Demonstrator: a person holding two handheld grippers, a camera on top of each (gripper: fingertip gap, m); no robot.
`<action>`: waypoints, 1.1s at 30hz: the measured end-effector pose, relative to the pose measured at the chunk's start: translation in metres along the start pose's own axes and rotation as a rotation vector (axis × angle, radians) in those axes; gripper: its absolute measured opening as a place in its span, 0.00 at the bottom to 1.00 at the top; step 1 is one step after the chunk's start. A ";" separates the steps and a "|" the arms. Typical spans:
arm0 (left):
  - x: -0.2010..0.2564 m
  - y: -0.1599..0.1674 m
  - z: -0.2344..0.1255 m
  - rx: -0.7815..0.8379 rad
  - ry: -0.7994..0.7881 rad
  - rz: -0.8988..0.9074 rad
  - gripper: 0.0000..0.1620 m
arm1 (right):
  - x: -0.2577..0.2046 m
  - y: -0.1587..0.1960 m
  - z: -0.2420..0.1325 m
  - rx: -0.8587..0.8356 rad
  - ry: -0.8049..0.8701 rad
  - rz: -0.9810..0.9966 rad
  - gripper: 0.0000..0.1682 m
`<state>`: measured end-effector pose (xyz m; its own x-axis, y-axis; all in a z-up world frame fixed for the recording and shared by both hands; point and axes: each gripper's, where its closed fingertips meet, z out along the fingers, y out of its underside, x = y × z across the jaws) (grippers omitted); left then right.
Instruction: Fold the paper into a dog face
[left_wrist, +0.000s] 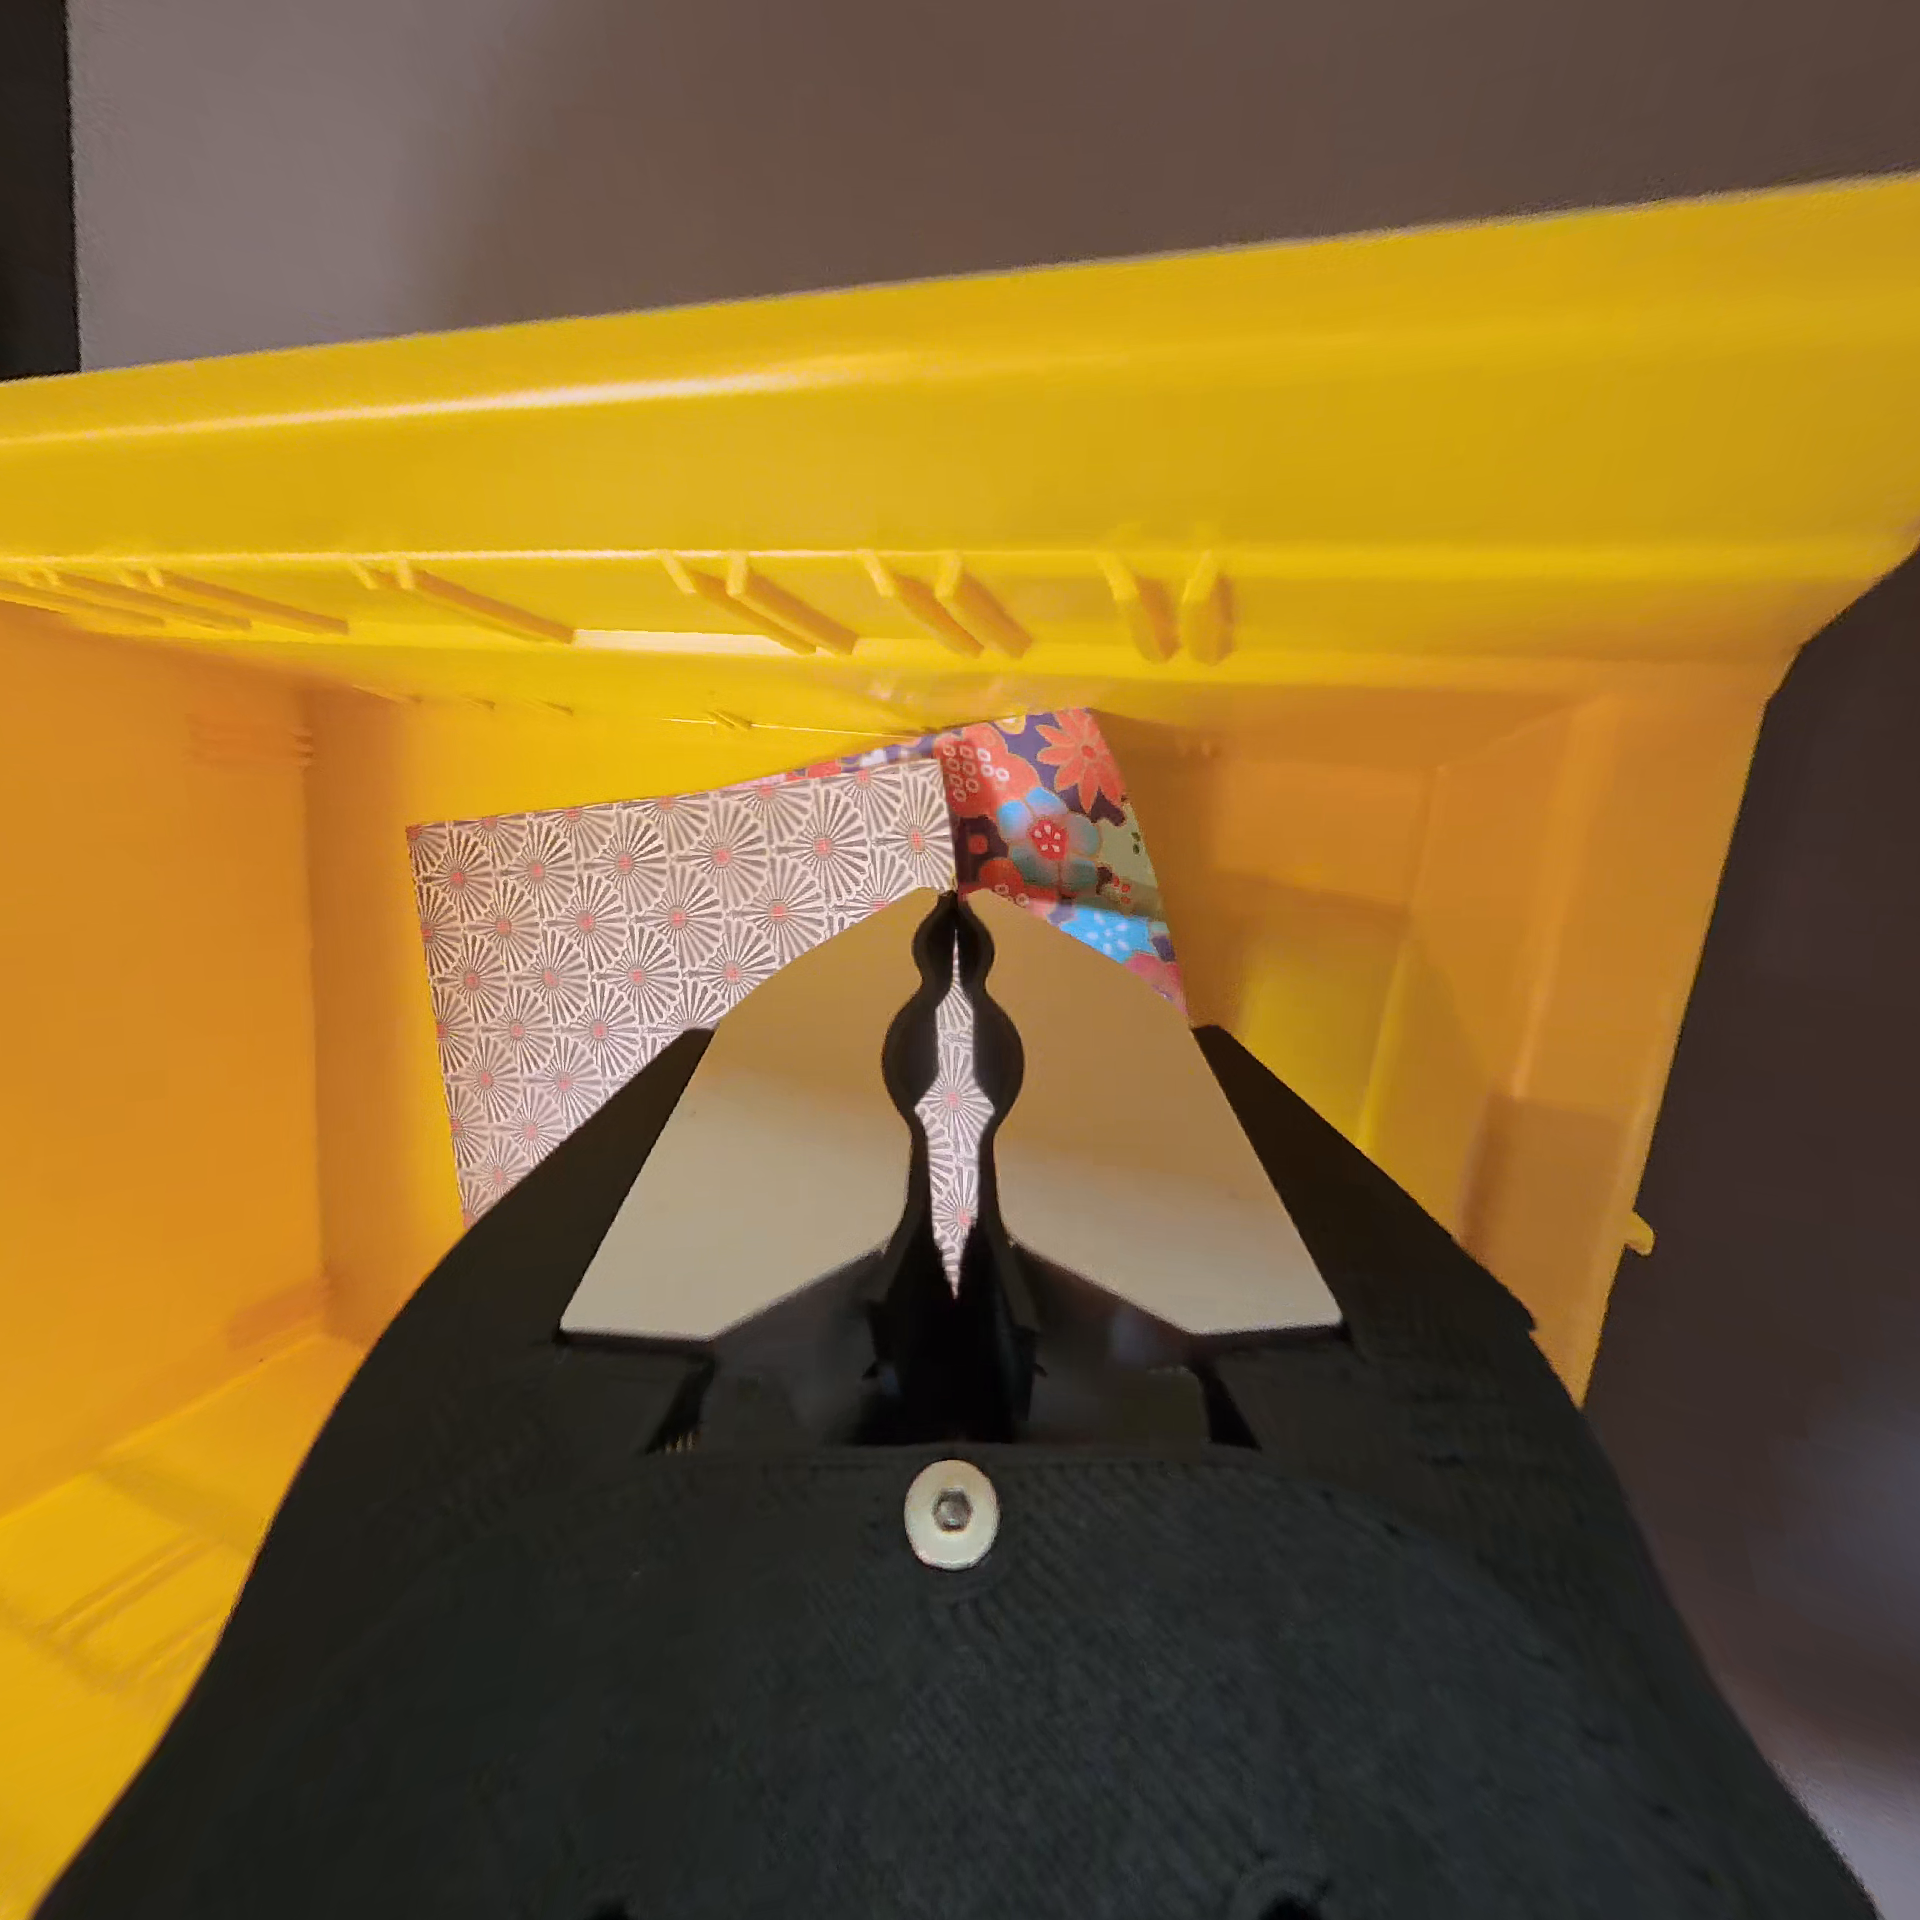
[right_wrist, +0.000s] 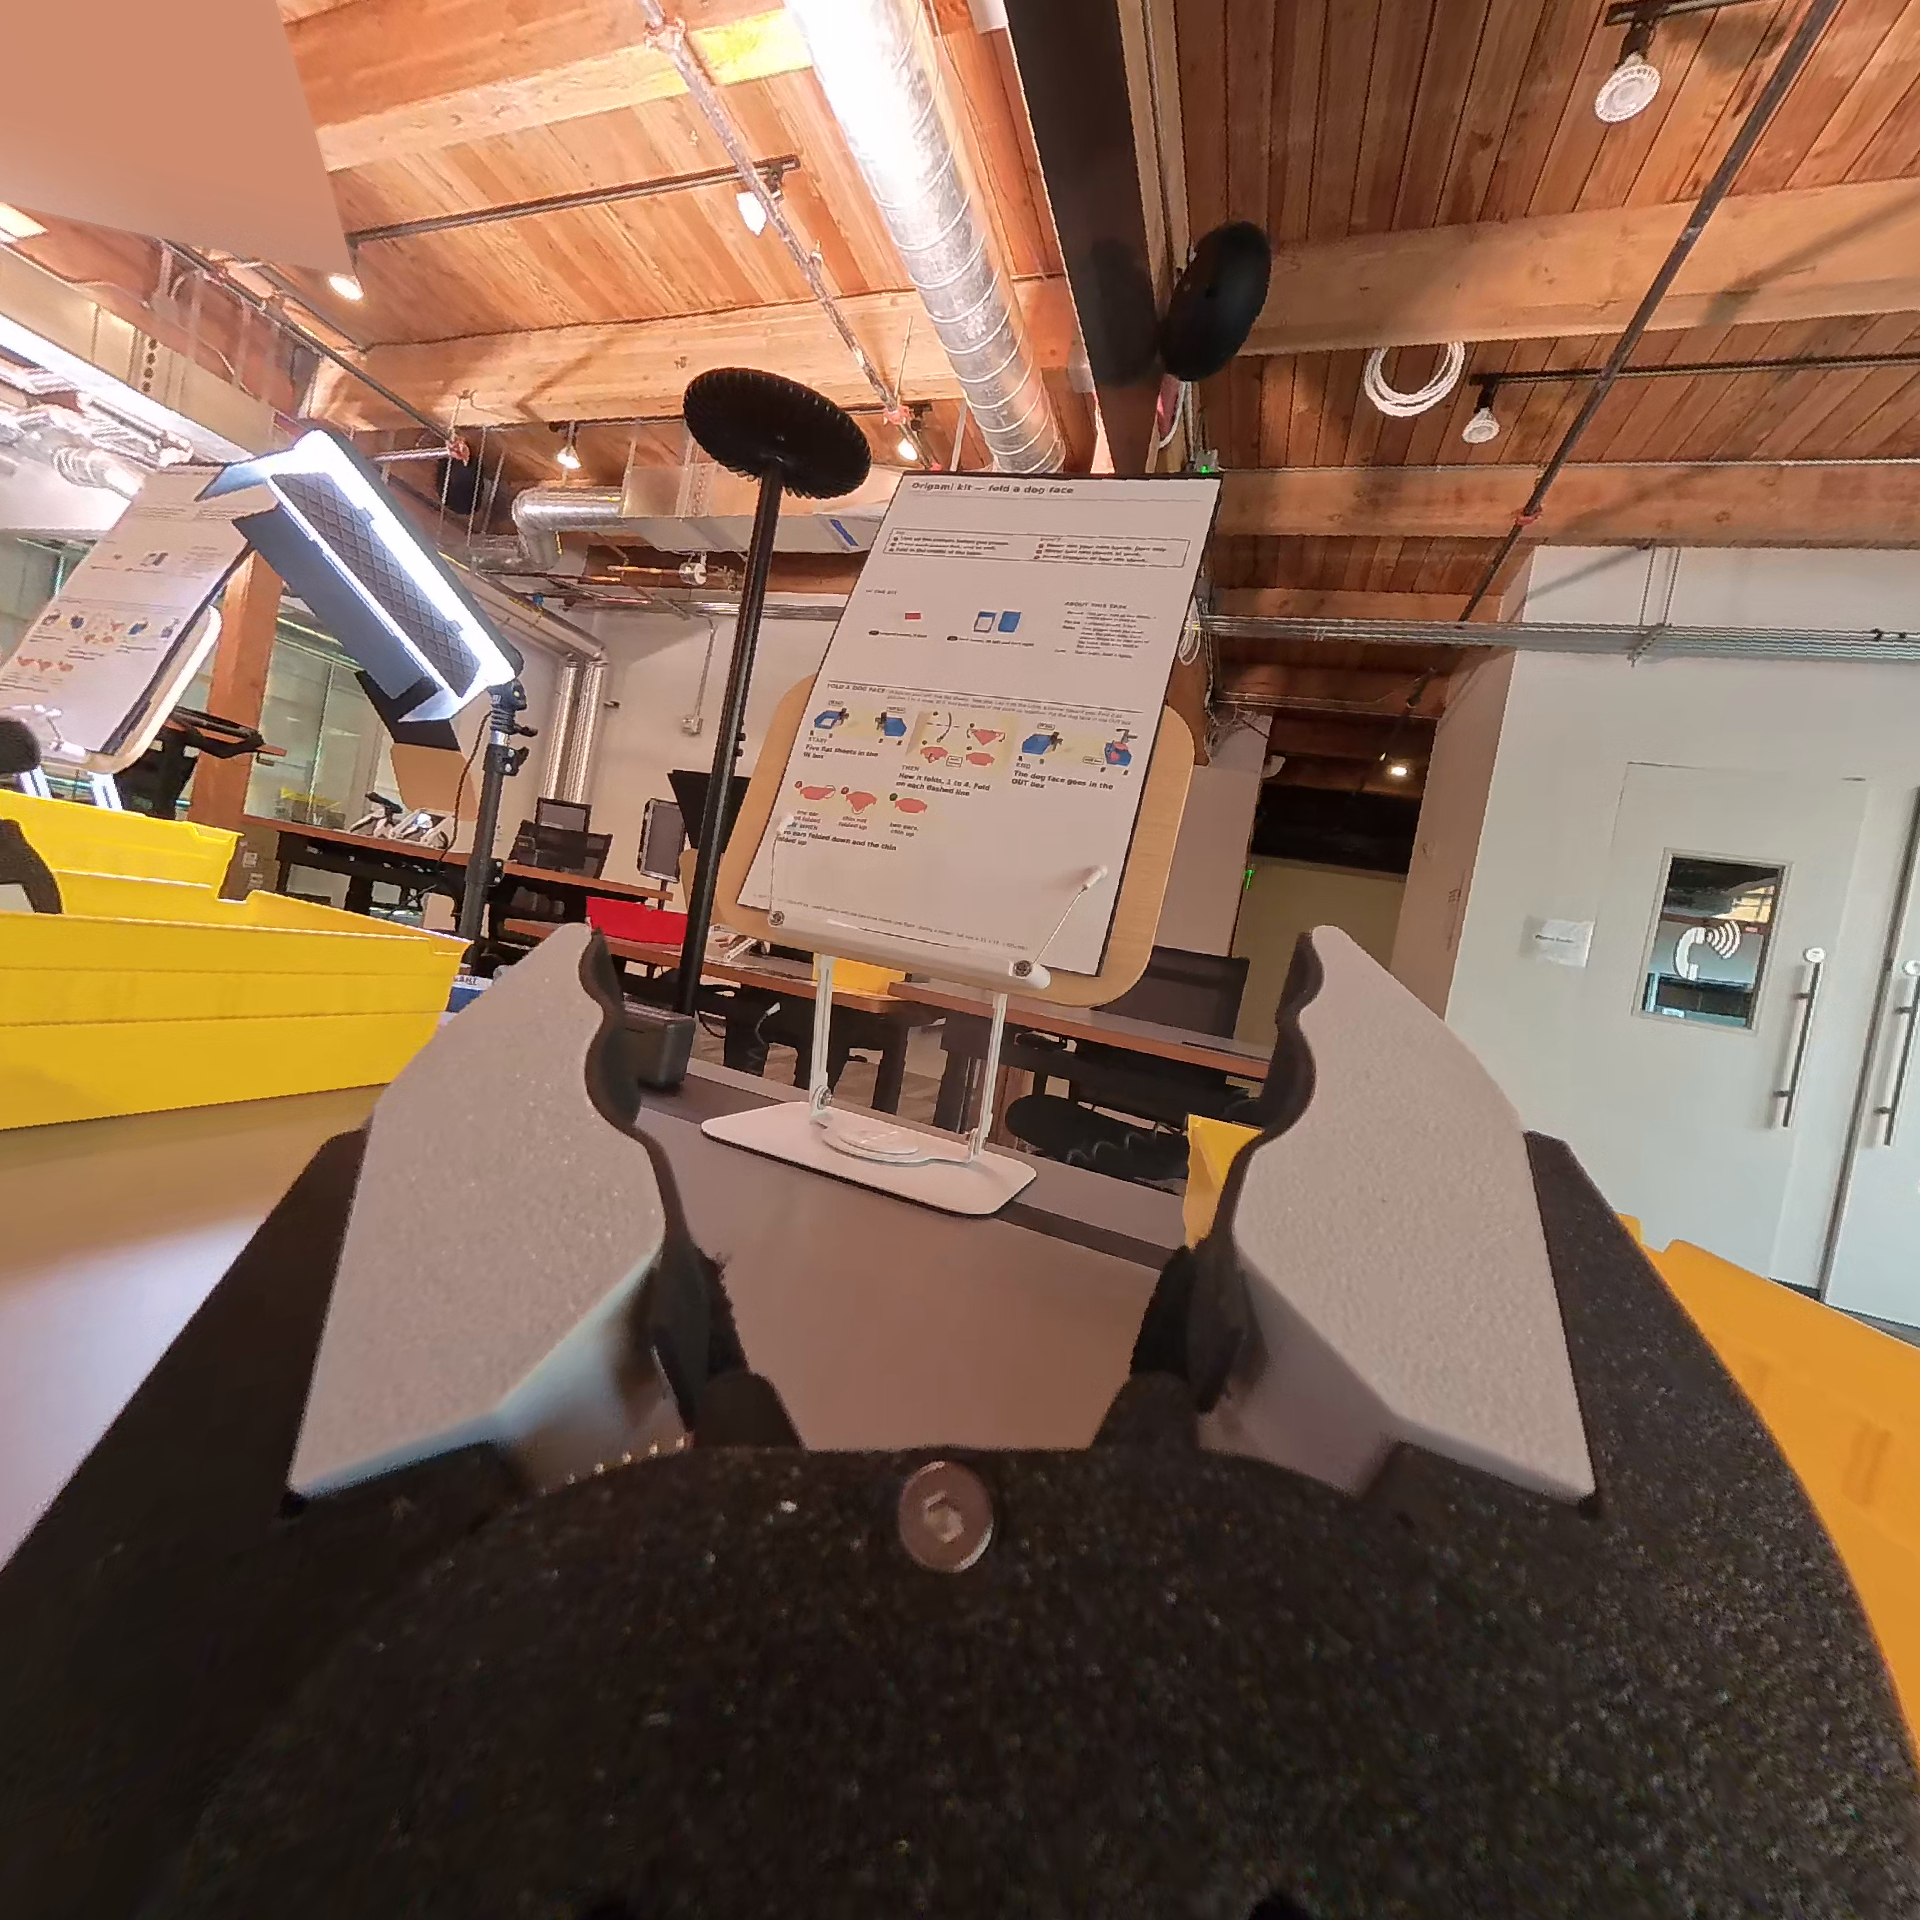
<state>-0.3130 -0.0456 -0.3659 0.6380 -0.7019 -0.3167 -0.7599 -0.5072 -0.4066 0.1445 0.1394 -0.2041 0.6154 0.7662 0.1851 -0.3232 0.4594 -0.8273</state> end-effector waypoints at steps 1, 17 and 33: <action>-0.001 -0.001 -0.002 0.015 -0.002 -0.016 0.00 | 0.000 0.000 0.000 0.000 -0.001 -0.001 0.70; -0.021 -0.023 -0.068 0.303 -0.136 -0.222 0.00 | 0.000 -0.003 -0.001 0.015 -0.003 -0.003 0.70; -0.029 -0.056 -0.148 0.488 -0.464 -0.282 0.00 | -0.015 -0.008 -0.002 0.039 -0.068 -0.018 0.66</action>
<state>-0.3078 -0.0707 -0.2073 0.8708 -0.2378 -0.4302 -0.4857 -0.2811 -0.8277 0.1396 0.1232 -0.2010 0.5711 0.7861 0.2365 -0.3412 0.4893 -0.8026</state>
